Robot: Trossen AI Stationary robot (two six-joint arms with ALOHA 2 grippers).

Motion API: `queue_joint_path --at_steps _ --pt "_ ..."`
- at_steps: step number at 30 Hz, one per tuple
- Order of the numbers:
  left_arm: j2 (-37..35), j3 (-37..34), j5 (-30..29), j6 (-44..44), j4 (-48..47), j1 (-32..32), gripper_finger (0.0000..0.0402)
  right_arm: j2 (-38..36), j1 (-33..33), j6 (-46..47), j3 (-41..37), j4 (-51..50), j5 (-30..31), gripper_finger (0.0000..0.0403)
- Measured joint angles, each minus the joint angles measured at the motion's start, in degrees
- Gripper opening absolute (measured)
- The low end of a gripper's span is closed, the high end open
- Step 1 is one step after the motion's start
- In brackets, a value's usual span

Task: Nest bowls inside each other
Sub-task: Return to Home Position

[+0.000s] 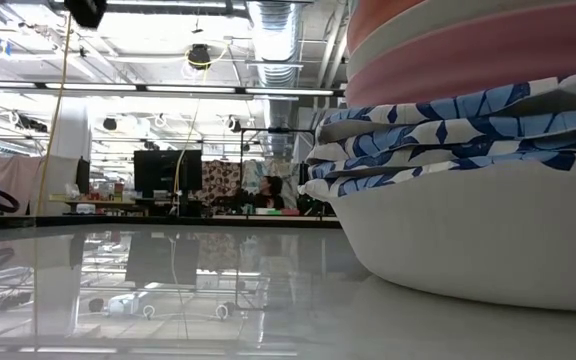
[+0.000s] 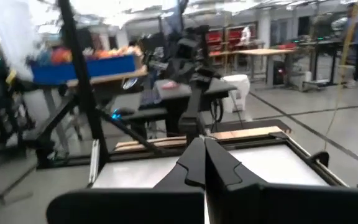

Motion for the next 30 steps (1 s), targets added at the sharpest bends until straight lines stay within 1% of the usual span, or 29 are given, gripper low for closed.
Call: queue_joint_path --at_steps 4,8,15,17,24,25,27,30 --pt "-2.52 -7.21 3.03 -2.21 4.27 1.79 0.0 -4.66 0.01 1.92 -7.72 4.79 0.15 0.0011" --pt "-4.53 -13.61 5.02 -2.17 9.1 2.71 0.0 -7.69 0.82 2.07 -14.53 9.59 0.75 0.0011" --pt "-9.14 -22.32 4.89 -1.84 11.35 3.61 0.0 -12.07 0.95 2.35 -25.85 17.14 3.15 0.0011" --pt "-10.71 -25.35 4.83 -1.95 13.52 3.61 0.0 -13.08 0.9 2.63 -29.07 19.67 3.65 0.0011" --pt "-17.27 -35.52 4.73 -2.92 16.29 3.59 0.0 -16.64 0.87 2.6 -38.96 27.62 6.4 0.001" --pt "-18.27 -35.72 4.29 -3.45 15.02 3.59 0.0 -17.1 0.87 2.64 -40.18 29.08 6.4 0.001" --pt "-19.84 -35.7 3.39 -3.24 11.82 3.59 0.0 -17.83 0.87 3.11 -40.68 28.8 6.45 0.001" --pt "-21.55 -35.72 3.58 -0.53 10.79 3.59 0.0 -18.0 0.62 2.72 -40.68 26.85 6.43 0.001"
